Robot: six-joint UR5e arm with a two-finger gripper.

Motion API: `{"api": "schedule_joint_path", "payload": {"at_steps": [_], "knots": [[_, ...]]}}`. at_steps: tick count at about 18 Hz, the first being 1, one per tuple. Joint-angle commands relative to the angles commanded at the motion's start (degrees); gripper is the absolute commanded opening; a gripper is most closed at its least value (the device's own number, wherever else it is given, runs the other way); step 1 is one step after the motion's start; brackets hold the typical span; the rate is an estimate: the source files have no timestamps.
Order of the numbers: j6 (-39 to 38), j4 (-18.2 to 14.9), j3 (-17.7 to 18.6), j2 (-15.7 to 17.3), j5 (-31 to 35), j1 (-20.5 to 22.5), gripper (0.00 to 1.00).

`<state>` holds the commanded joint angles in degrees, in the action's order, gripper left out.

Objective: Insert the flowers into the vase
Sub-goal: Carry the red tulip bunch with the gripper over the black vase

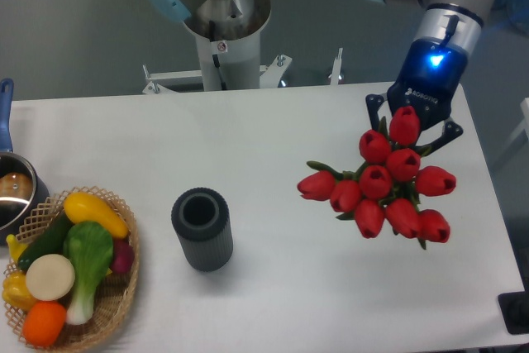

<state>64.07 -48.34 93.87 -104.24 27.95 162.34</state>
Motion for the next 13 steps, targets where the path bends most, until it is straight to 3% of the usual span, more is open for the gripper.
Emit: {"api": "schedule_joint_path", "payload": {"at_steps": [9,13], "knots": [[0.53,1.67,0.44,-3.16,-12.11,-6.6,0.09],[2.8,1.67,3.42,-3.17,-19.58,-8.35,0.09]]}}
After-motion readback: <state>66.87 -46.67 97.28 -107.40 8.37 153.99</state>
